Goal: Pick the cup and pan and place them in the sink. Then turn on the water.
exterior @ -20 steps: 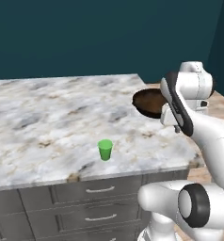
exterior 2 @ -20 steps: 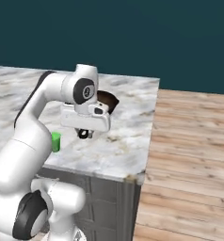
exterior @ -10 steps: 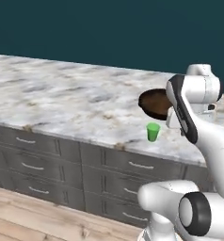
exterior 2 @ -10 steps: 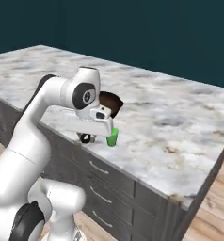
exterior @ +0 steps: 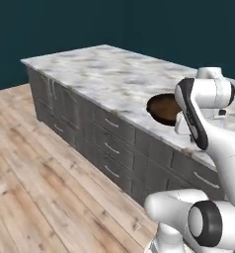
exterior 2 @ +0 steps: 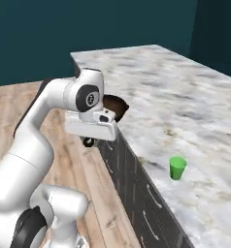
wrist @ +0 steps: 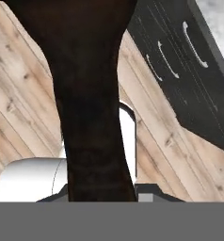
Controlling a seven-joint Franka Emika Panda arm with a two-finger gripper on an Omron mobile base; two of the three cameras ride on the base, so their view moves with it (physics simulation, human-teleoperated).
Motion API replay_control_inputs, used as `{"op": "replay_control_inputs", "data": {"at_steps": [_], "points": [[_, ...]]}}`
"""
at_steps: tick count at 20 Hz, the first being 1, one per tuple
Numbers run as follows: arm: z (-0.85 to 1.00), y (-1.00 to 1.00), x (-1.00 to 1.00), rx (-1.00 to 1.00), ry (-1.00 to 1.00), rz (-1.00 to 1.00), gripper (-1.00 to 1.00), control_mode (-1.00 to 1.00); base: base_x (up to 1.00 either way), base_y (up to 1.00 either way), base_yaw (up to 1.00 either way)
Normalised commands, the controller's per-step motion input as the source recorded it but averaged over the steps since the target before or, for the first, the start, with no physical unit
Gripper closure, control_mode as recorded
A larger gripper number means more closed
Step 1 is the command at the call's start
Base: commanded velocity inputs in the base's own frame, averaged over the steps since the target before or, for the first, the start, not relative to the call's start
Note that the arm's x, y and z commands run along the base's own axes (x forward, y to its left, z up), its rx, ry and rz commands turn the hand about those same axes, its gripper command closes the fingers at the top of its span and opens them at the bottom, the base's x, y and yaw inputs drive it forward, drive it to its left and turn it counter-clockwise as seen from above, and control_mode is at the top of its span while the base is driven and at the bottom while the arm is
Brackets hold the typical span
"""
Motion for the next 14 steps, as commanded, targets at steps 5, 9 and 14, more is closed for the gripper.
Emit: {"op": "replay_control_inputs", "data": {"at_steps": [5, 9, 14], "points": [[0.00, 0.00, 0.00, 0.00, 0.00, 0.00, 1.00, 1.00, 0.00, 0.00, 0.93], [0.00, 0.00, 0.00, 0.00, 0.00, 0.00, 1.00, 1.00, 0.00, 0.00, 0.93], [0.00, 0.00, 0.00, 0.00, 0.00, 0.00, 1.00, 1.00, 0.00, 0.00, 0.90]]}}
